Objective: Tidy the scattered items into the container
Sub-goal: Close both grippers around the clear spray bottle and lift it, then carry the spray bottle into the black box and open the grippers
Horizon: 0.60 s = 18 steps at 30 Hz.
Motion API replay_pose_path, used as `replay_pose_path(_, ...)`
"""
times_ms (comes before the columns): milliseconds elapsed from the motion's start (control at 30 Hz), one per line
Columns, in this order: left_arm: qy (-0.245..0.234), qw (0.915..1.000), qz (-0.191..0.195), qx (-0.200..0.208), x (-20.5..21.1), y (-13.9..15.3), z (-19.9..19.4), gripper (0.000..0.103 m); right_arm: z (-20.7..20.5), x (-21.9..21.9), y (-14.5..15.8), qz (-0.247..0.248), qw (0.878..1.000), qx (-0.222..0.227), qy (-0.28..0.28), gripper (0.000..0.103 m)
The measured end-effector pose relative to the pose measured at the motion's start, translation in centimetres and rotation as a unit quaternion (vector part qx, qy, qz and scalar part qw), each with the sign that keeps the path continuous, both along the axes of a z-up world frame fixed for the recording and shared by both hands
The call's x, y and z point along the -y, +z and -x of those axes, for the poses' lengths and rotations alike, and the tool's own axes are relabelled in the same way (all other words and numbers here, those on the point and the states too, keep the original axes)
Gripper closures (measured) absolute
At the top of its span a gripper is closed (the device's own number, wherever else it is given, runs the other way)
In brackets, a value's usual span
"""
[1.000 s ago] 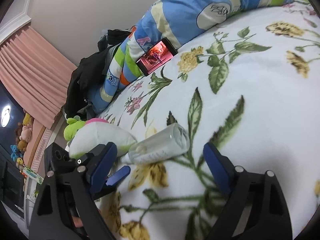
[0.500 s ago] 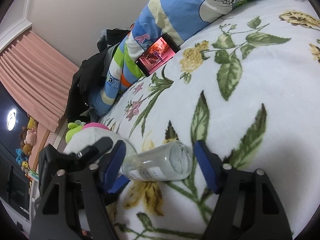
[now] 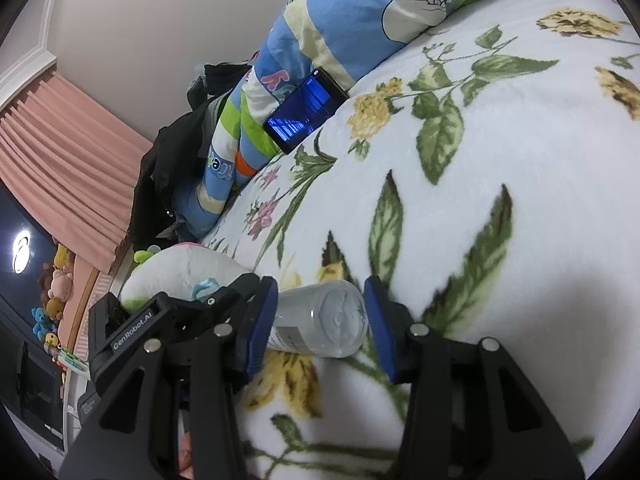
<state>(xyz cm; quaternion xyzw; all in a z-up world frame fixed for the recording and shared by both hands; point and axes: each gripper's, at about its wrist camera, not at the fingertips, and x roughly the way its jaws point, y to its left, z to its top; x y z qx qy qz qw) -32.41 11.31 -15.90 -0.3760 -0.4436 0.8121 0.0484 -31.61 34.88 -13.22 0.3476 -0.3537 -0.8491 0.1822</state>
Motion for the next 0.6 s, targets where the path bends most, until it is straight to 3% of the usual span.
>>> replay_pose_path(333, -0.008, 0.9998, -0.002, -0.018, -0.5, 3.8, -2.6, 0.054, -3.2, -0.4, 3.2, 0.010, 1.000, -0.017, -0.015, 0.060)
replay_pose_path(600, -0.021, 0.9982, 0.000, -0.056, -1.3, 10.2, -4.8, 0.054, -6.7, -0.8, 8.7, 0.007, 0.998, -0.051, -0.025, 0.060)
